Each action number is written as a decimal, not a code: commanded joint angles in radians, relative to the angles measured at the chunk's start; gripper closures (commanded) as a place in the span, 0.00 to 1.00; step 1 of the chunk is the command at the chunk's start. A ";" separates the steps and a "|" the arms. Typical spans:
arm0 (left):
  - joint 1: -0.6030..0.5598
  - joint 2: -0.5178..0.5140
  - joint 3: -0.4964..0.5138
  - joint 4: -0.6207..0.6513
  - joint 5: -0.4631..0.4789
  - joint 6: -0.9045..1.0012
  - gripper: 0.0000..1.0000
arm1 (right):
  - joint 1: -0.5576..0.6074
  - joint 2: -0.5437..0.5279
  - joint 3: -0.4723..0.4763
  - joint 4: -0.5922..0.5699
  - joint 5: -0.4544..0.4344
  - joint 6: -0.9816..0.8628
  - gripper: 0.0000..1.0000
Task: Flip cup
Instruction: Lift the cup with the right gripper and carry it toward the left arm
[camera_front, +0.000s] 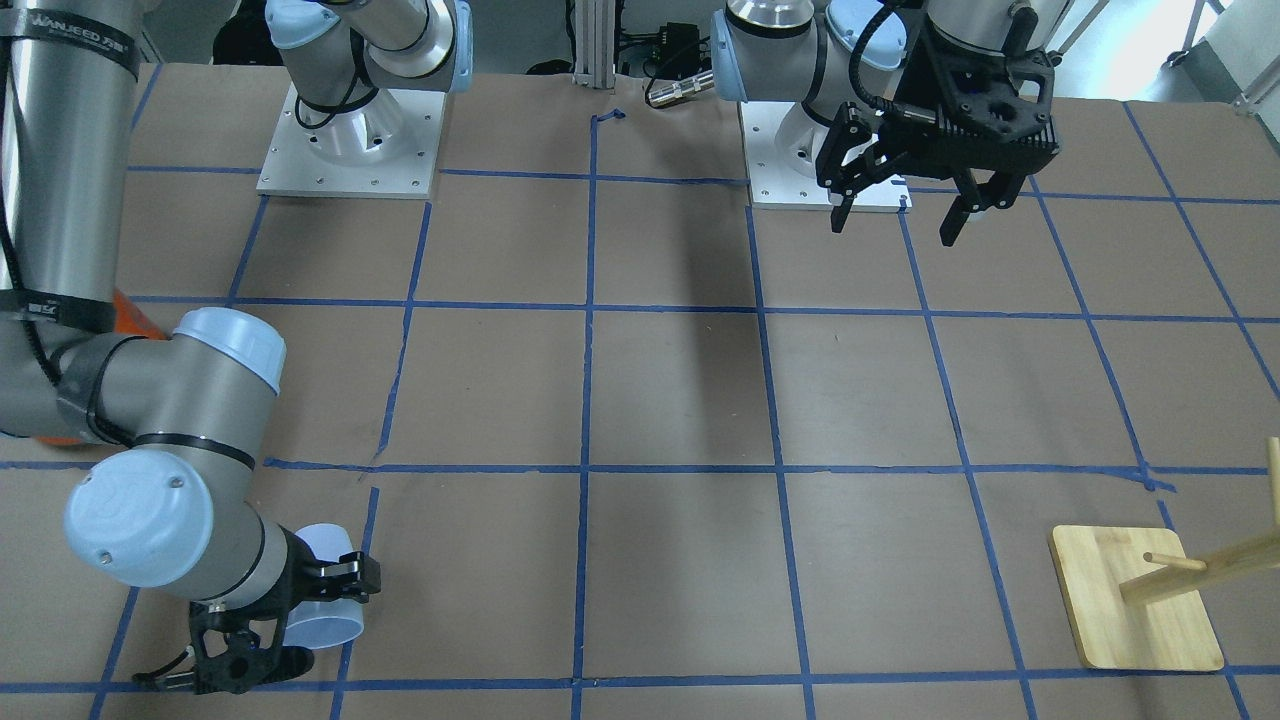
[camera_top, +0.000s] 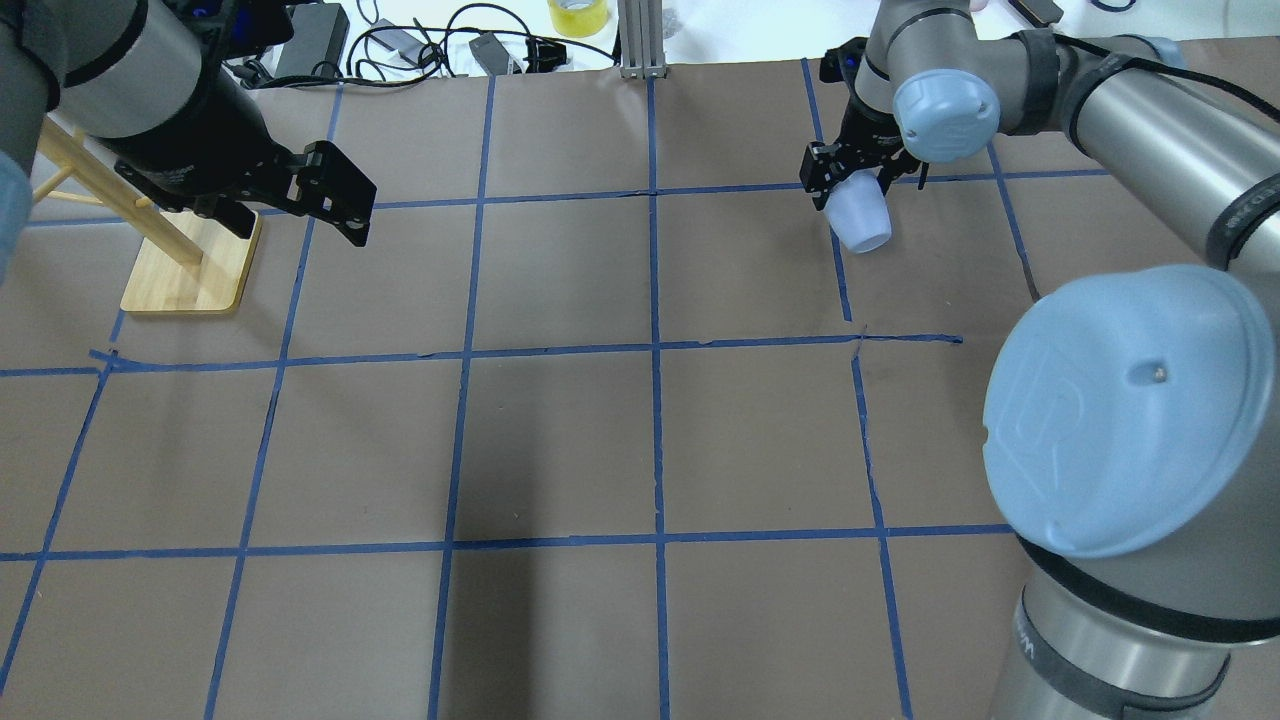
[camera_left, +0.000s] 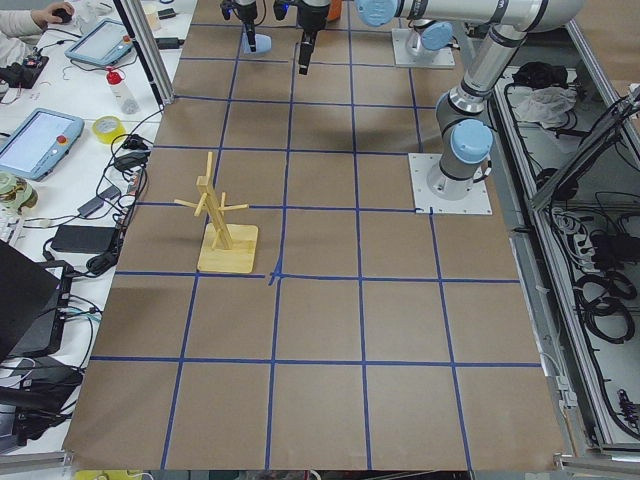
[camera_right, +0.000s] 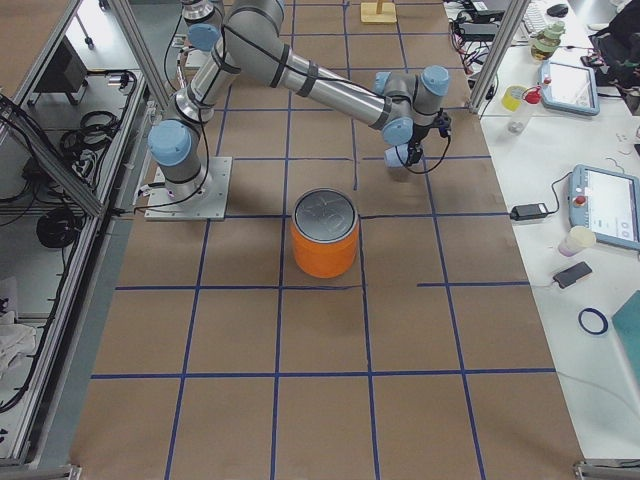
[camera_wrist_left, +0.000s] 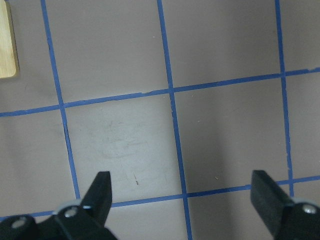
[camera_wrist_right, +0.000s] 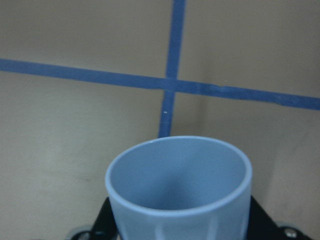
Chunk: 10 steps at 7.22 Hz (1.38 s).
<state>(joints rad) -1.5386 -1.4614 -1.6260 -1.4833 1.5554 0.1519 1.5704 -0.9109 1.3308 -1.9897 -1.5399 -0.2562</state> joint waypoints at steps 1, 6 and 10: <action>0.000 -0.001 0.003 0.000 -0.001 -0.002 0.00 | 0.161 -0.003 -0.009 -0.052 -0.015 -0.163 0.36; 0.002 -0.002 0.011 0.000 -0.002 0.000 0.00 | 0.436 0.013 0.010 -0.123 -0.029 -0.668 0.34; 0.002 -0.002 0.009 0.000 -0.002 0.000 0.00 | 0.438 0.024 0.062 -0.170 -0.069 -0.914 0.35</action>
<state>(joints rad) -1.5370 -1.4634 -1.6163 -1.4846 1.5543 0.1519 2.0069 -0.8810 1.3605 -2.1579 -1.5932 -1.1475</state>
